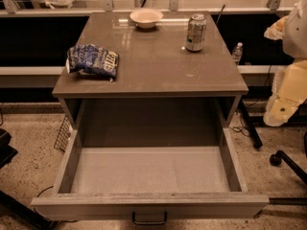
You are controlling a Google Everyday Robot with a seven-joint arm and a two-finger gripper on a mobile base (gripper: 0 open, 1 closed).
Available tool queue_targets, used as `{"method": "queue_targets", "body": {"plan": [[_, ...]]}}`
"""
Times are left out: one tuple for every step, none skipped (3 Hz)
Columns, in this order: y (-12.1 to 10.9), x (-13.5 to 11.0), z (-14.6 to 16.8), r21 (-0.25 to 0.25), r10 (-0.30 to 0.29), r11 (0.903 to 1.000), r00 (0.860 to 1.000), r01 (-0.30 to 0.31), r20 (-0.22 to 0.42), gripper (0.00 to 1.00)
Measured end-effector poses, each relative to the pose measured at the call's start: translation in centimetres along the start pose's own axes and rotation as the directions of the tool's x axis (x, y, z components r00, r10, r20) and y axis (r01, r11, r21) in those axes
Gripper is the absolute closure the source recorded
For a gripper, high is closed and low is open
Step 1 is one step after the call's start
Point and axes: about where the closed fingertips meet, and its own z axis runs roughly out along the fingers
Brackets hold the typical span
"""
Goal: Place 7up can into top drawer
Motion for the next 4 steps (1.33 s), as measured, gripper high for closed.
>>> {"method": "queue_targets", "body": {"plan": [[0.0,0.0,0.0,0.0,0.0,1.0,1.0,0.0,0.0,0.0],[-1.5,-0.3,-0.2,0.041,0.012,0.9991,1.0,-0.013,0.022,0.0],[-5.1,-1.1,0.7,0.104,0.047,0.9932,0.996,-0.054,0.071,0.0],[-12.0,-1.9,2.3,0.167,0.2,0.9543,0.944,-0.248,0.262,0.0]]}}
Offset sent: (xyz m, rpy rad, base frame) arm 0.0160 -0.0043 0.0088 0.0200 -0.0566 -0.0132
